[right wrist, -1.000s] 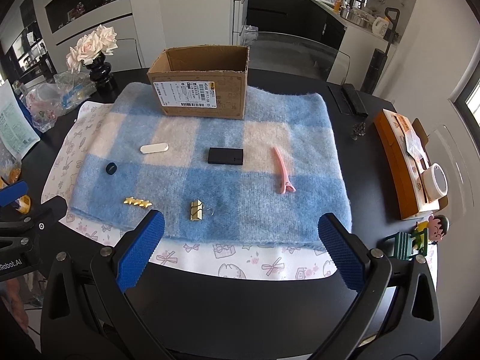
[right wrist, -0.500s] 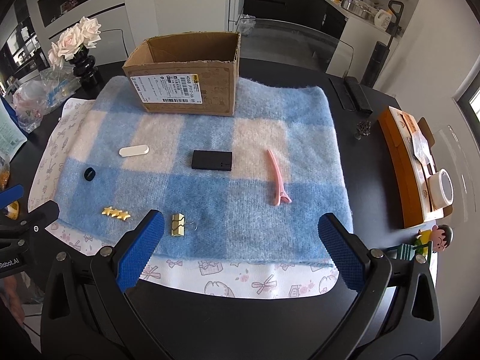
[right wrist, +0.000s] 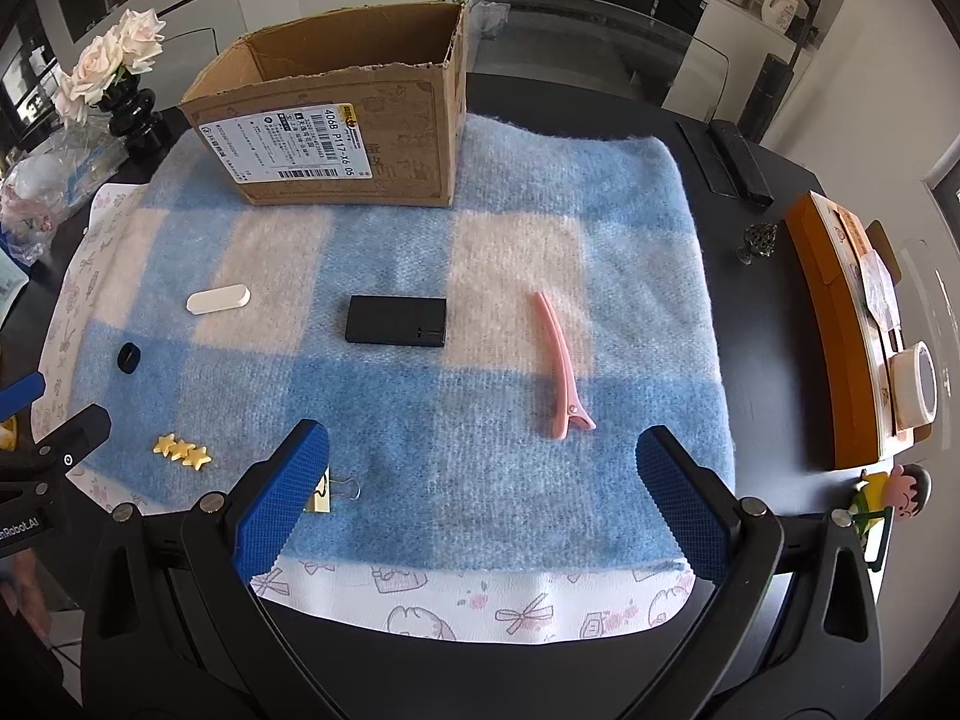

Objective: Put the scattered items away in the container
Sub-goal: 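Move both tools toward the black ring and pink hair clip on the blanket, then lower the left tool over the black hair tie ring and close on it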

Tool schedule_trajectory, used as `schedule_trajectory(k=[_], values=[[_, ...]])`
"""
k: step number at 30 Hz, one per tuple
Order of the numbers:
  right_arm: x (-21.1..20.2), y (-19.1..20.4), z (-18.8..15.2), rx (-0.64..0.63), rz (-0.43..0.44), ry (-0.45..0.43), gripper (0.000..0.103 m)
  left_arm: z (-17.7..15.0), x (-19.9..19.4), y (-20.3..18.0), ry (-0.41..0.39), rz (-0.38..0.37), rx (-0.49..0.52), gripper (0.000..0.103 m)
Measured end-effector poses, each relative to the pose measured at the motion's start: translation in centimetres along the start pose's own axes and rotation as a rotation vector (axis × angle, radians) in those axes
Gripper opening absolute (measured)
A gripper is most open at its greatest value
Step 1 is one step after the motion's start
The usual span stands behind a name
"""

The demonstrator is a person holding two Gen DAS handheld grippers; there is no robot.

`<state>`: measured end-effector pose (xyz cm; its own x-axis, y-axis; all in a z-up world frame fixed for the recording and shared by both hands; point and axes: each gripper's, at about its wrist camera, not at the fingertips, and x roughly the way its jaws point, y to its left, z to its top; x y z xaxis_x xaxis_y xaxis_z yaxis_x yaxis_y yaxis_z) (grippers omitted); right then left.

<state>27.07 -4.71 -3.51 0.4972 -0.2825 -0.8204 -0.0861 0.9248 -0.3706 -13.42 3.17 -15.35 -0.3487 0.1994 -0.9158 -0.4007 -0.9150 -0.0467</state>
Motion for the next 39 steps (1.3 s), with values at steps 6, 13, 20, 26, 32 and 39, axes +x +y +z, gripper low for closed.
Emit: schedule_trajectory(k=[6,13,20,26,32,39], values=[[3.0,-0.5,1.0,0.009,-0.011,0.034,0.103,1.1,2.8,1.0,0.018,0.006,0.008,0.103],[6.3,-1.4,1.6,0.031,-0.02,0.081,0.103,1.8,5.4,1.3,0.04,0.019,0.039,0.103],[8.4,-2.5,2.2,0.045,-0.044,0.102,0.103,2.7,7.2,1.9,0.056,0.018,0.018,0.103],[9.8,-3.1,2.6,0.049,-0.054,0.123,0.1,3.1,8.2,1.6,0.064,0.024,0.043,0.103],[10.6,-3.4,2.7,0.063,-0.055,0.135,0.1,3.1,9.3,1.8,0.08,0.049,0.052,0.103],[11.3,-3.7,2.6,0.078,-0.062,0.153,0.1,2.6,10.4,2.5,0.112,0.06,0.044,0.103]])
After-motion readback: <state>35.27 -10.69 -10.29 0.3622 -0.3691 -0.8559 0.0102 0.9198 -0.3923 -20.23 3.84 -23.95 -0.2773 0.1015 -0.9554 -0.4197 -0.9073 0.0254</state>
